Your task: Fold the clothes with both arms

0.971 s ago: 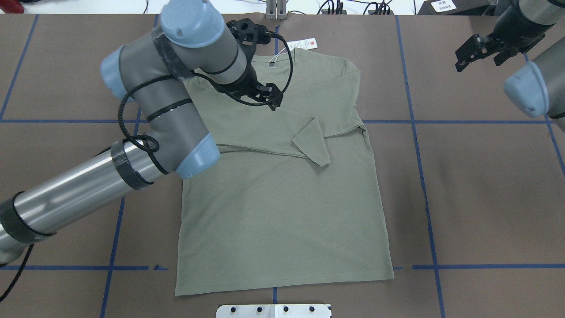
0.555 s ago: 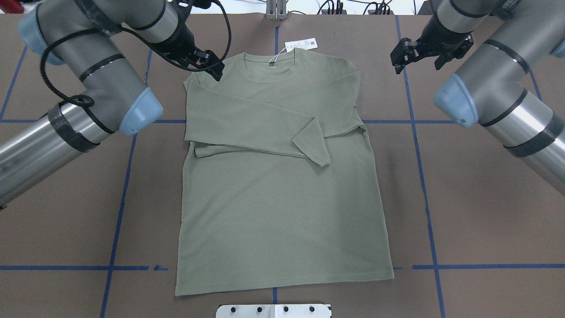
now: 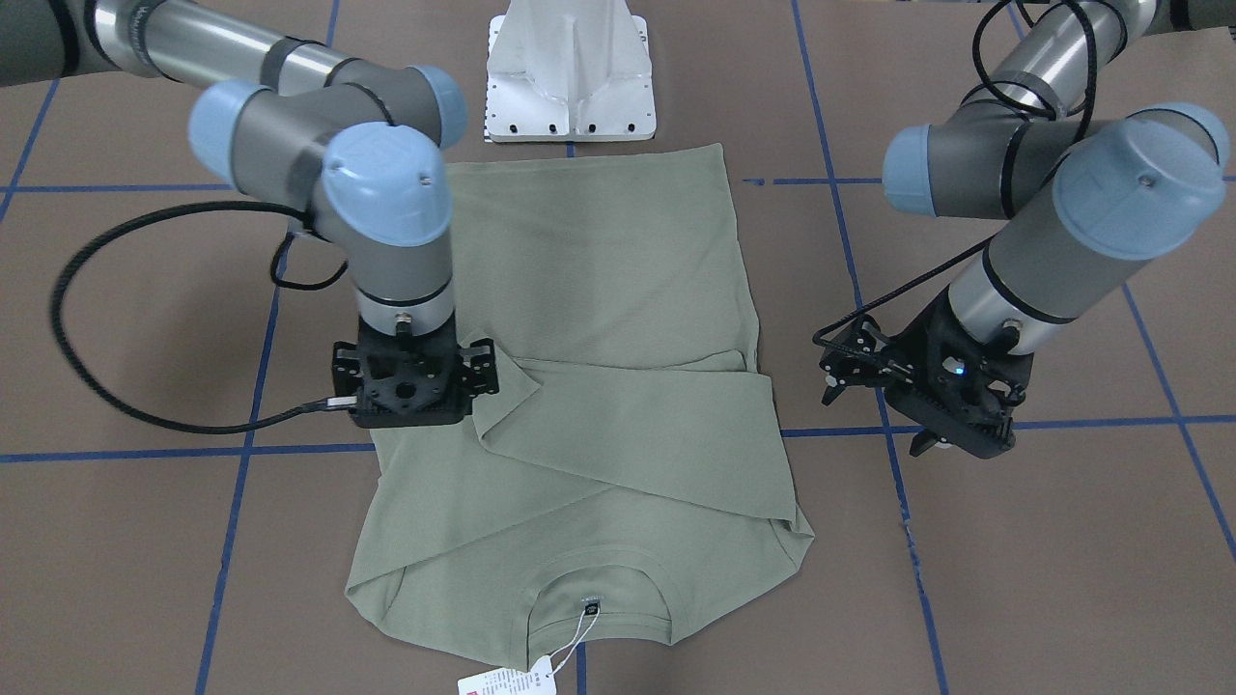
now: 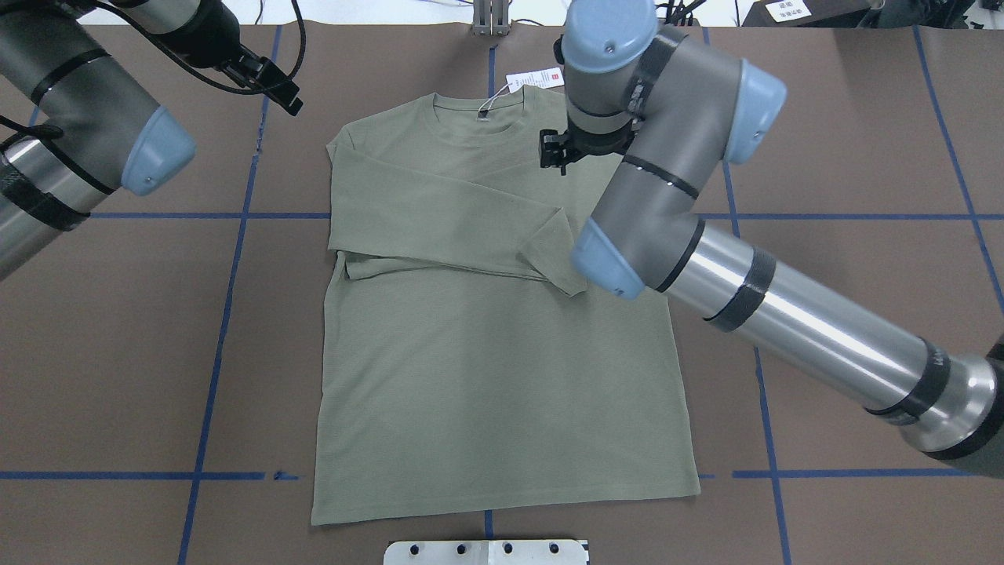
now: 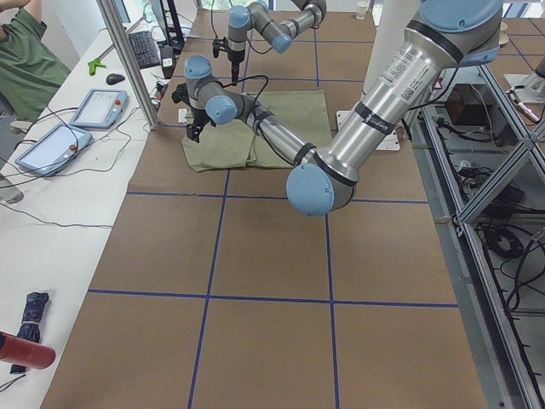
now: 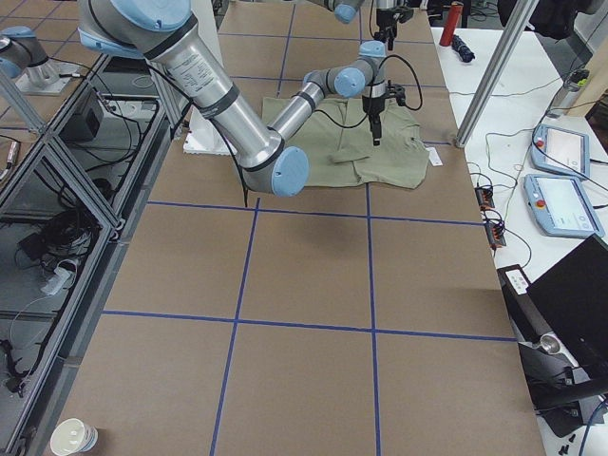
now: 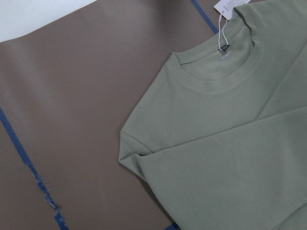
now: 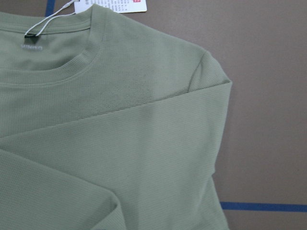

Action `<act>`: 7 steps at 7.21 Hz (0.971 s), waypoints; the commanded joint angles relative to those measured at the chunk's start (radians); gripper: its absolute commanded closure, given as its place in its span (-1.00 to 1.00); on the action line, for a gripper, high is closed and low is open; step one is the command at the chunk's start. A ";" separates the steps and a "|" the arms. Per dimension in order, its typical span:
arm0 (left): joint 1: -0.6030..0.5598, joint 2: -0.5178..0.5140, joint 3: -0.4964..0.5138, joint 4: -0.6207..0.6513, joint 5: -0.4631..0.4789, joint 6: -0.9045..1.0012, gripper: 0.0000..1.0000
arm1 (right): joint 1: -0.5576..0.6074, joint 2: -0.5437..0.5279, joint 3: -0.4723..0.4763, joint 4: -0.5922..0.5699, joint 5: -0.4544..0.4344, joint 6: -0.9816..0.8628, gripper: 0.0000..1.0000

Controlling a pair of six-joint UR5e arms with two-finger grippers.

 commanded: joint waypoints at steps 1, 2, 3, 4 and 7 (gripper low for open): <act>-0.007 0.003 0.006 -0.005 -0.036 0.008 -1.00 | -0.103 0.041 -0.058 0.002 -0.090 0.088 -0.75; -0.007 0.003 0.006 -0.005 -0.036 0.010 -1.00 | -0.130 0.055 -0.084 0.004 -0.137 0.094 -0.70; -0.007 0.003 0.006 -0.005 -0.036 0.010 -1.00 | -0.152 0.096 -0.141 0.004 -0.165 0.094 -0.67; -0.007 0.003 0.006 -0.005 -0.036 0.010 -1.00 | -0.167 0.124 -0.181 0.005 -0.174 0.097 -0.62; -0.007 0.003 0.006 -0.007 -0.036 0.010 -1.00 | -0.200 0.123 -0.204 0.013 -0.211 0.097 -0.45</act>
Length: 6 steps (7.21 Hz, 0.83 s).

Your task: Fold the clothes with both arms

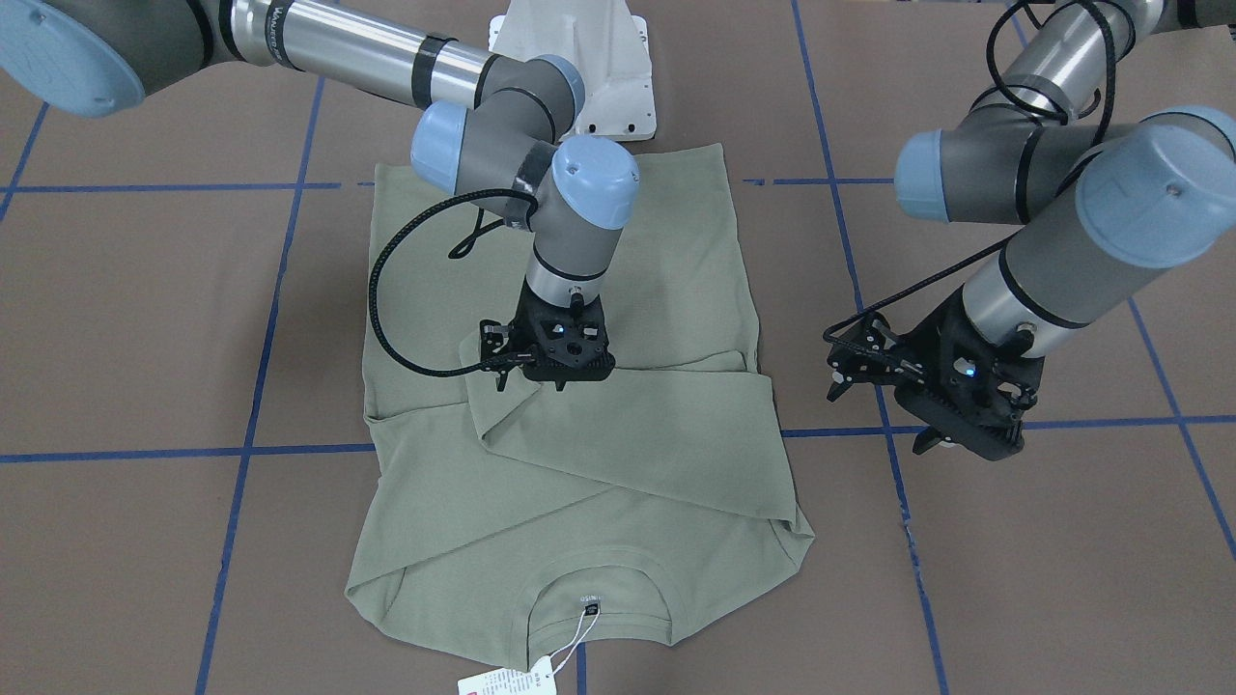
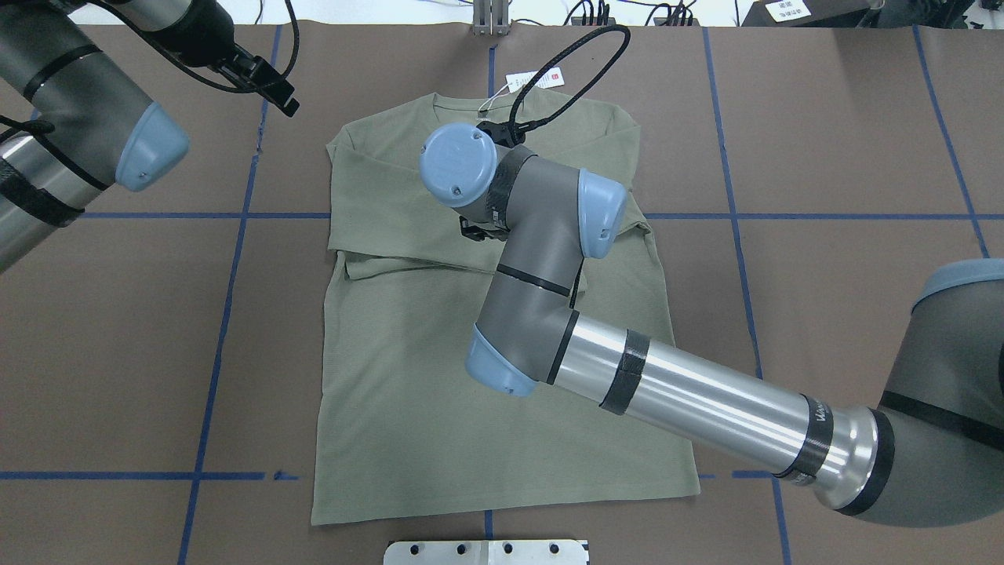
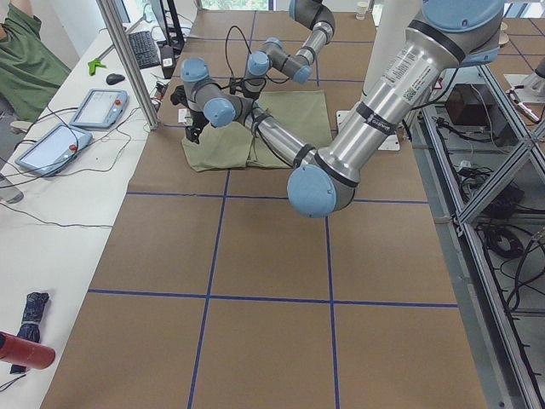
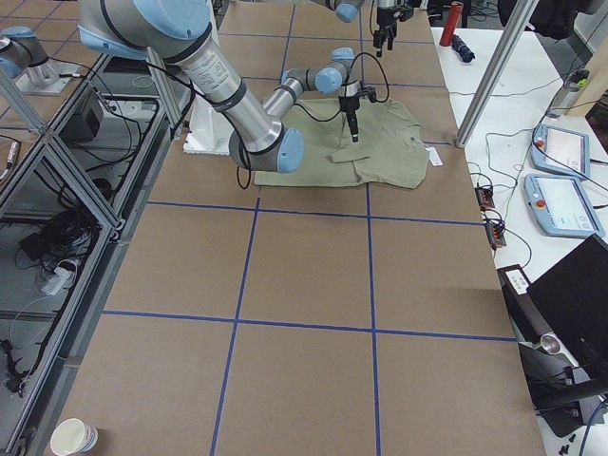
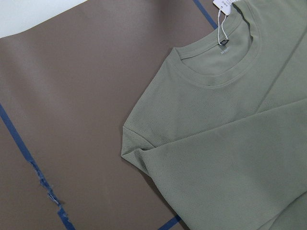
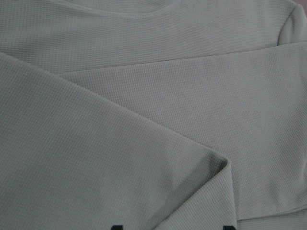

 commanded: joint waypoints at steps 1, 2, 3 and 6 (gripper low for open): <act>0.000 0.000 0.000 -0.001 0.000 0.000 -1.00 | -0.020 0.001 -0.021 0.003 -0.036 -0.001 -0.34; 0.000 0.002 0.000 -0.001 0.000 0.000 -1.00 | -0.029 0.000 -0.028 0.002 -0.053 -0.001 -0.25; 0.000 0.006 -0.002 -0.002 -0.002 0.000 -1.00 | -0.036 -0.002 -0.037 0.002 -0.062 -0.001 -0.24; 0.002 0.008 -0.003 -0.005 -0.002 -0.001 -1.00 | -0.038 -0.005 -0.045 0.002 -0.074 -0.009 -0.12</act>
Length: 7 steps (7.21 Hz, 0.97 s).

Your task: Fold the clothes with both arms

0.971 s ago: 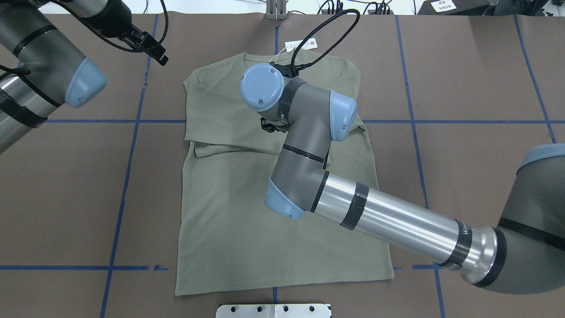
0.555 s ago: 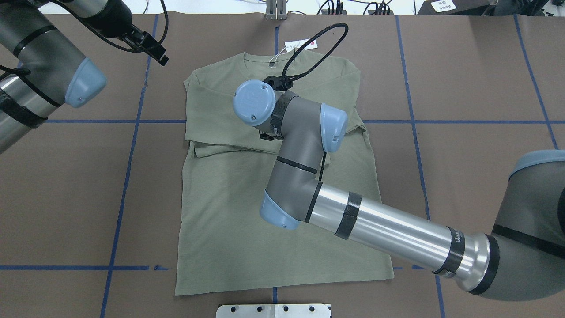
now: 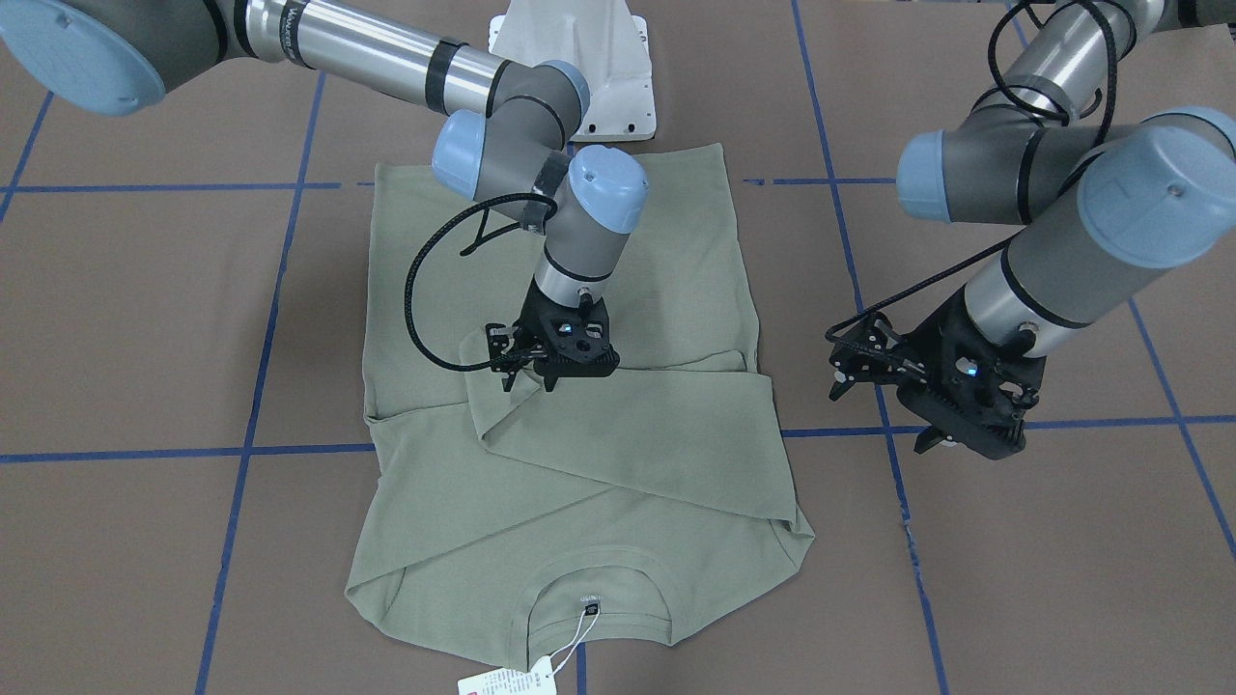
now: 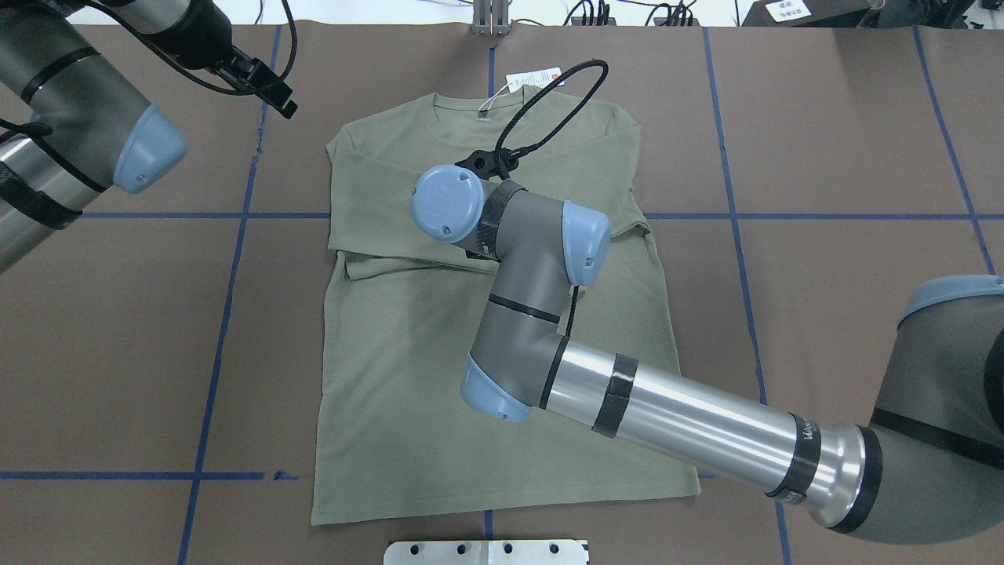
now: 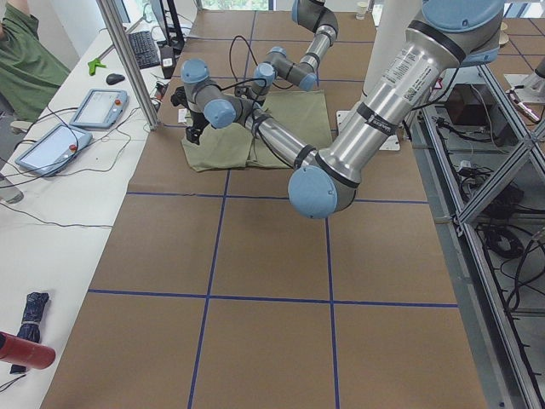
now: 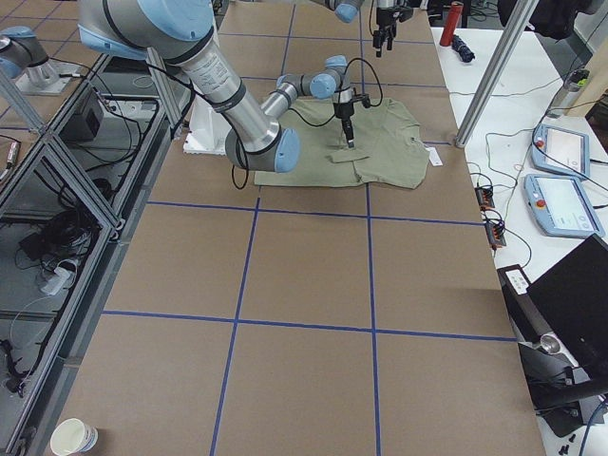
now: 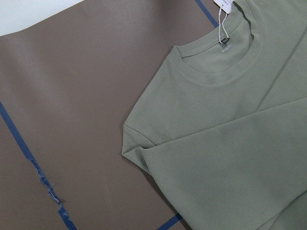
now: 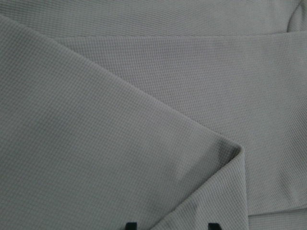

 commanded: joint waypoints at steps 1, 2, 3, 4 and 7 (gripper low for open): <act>0.001 0.001 -0.001 0.000 0.000 0.000 -1.00 | -0.001 0.000 -0.004 0.000 -0.015 -0.011 0.10; 0.000 0.001 -0.001 0.000 0.000 -0.001 -1.00 | -0.001 -0.002 -0.004 0.000 -0.016 -0.013 0.20; 0.001 0.001 -0.003 0.000 0.000 -0.001 -1.00 | -0.001 -0.002 -0.004 0.000 -0.019 -0.014 0.26; 0.001 0.001 -0.003 0.000 0.000 -0.001 -1.00 | -0.001 0.000 -0.004 0.000 -0.019 -0.014 0.73; 0.000 0.002 -0.007 0.001 0.000 -0.001 -1.00 | 0.014 -0.009 0.026 -0.011 -0.016 -0.012 1.00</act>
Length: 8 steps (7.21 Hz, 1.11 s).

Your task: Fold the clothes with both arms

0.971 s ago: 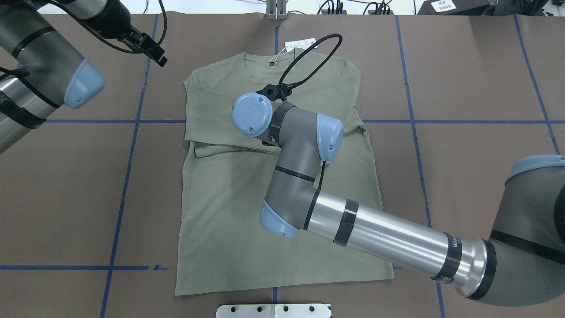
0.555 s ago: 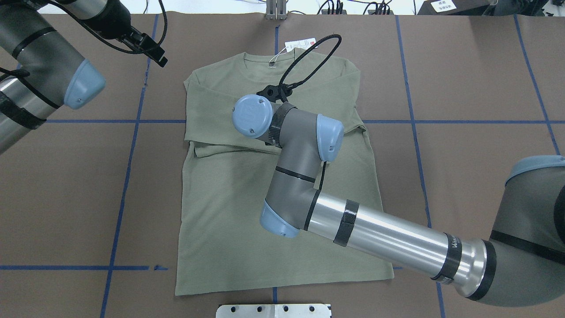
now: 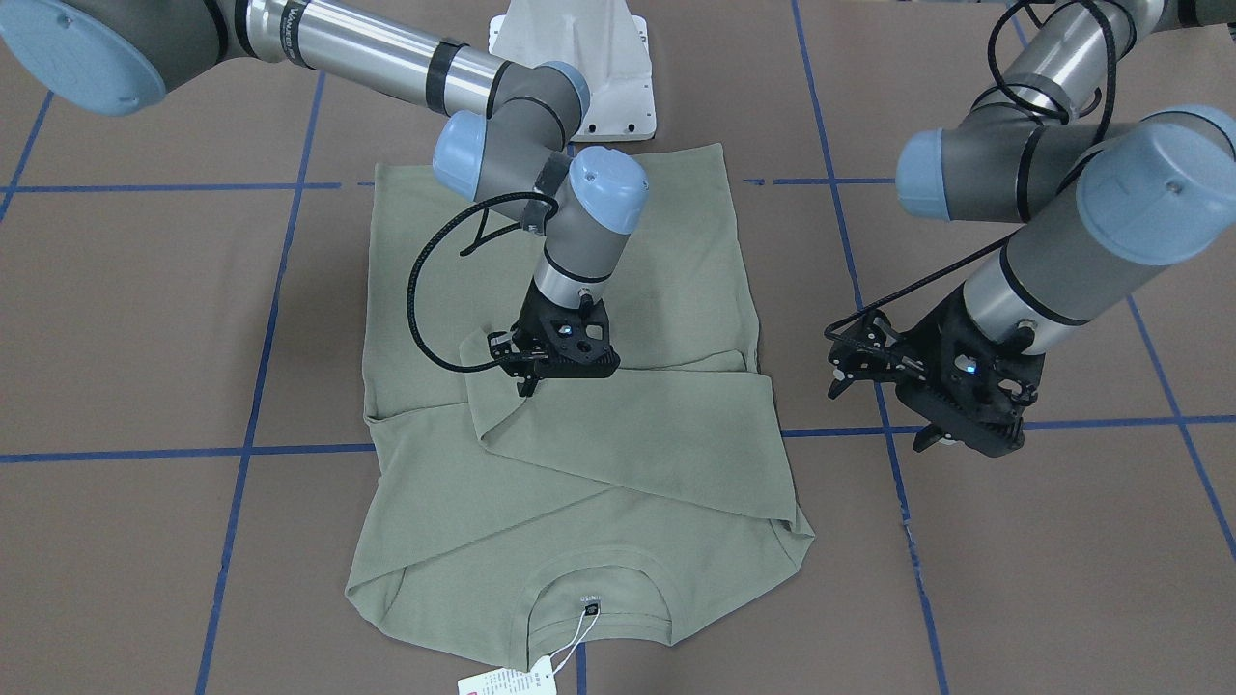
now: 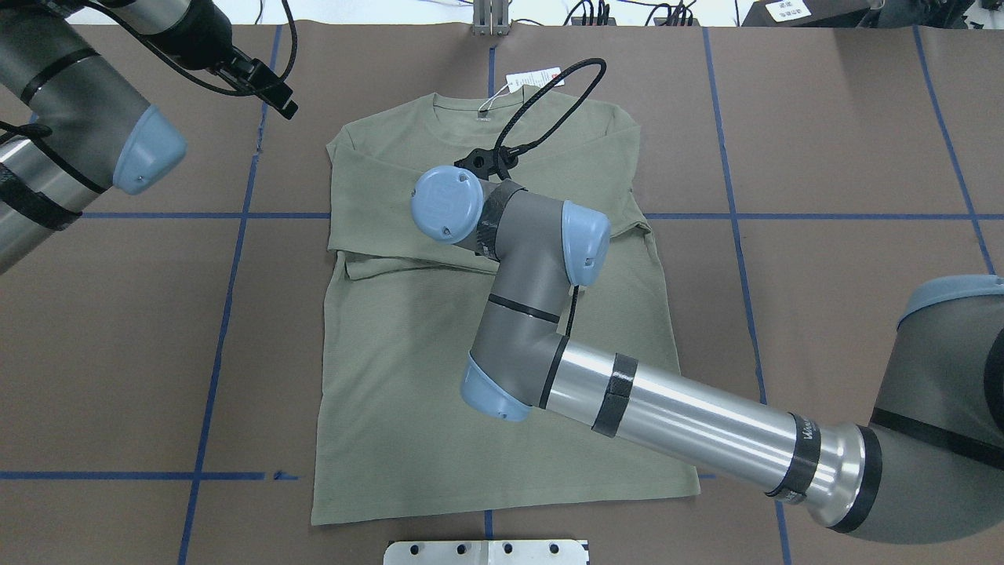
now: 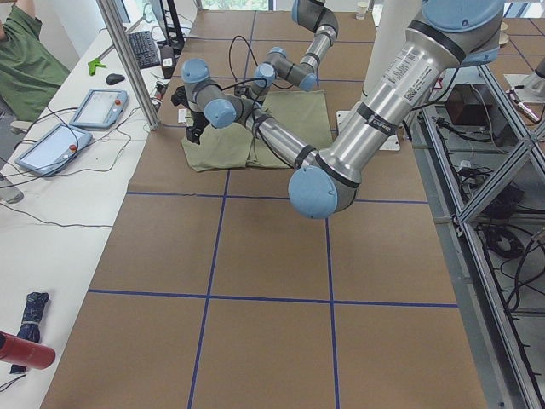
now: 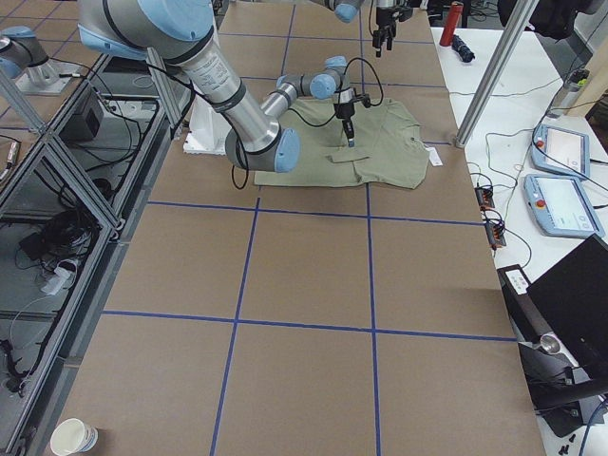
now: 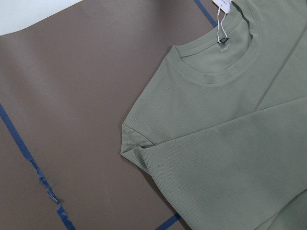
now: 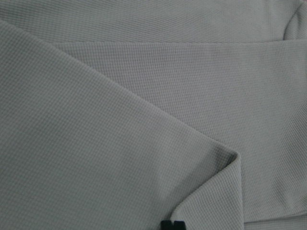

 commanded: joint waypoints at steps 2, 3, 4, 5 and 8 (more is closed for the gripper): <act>0.001 -0.001 -0.002 0.001 0.000 -0.002 -1.00 | 0.044 -0.082 0.134 -0.062 0.011 -0.050 1.00; 0.001 -0.001 0.000 0.001 0.000 -0.002 -1.00 | 0.059 -0.144 0.218 -0.089 0.011 -0.127 1.00; 0.001 -0.001 -0.002 0.001 0.000 -0.002 -1.00 | 0.072 -0.195 0.253 -0.089 0.006 -0.166 1.00; 0.001 -0.001 -0.002 0.001 0.000 -0.002 -1.00 | 0.088 -0.212 0.255 -0.087 0.003 -0.213 1.00; 0.001 -0.001 -0.003 0.001 0.000 -0.003 -1.00 | 0.118 -0.229 0.245 -0.080 -0.001 -0.278 1.00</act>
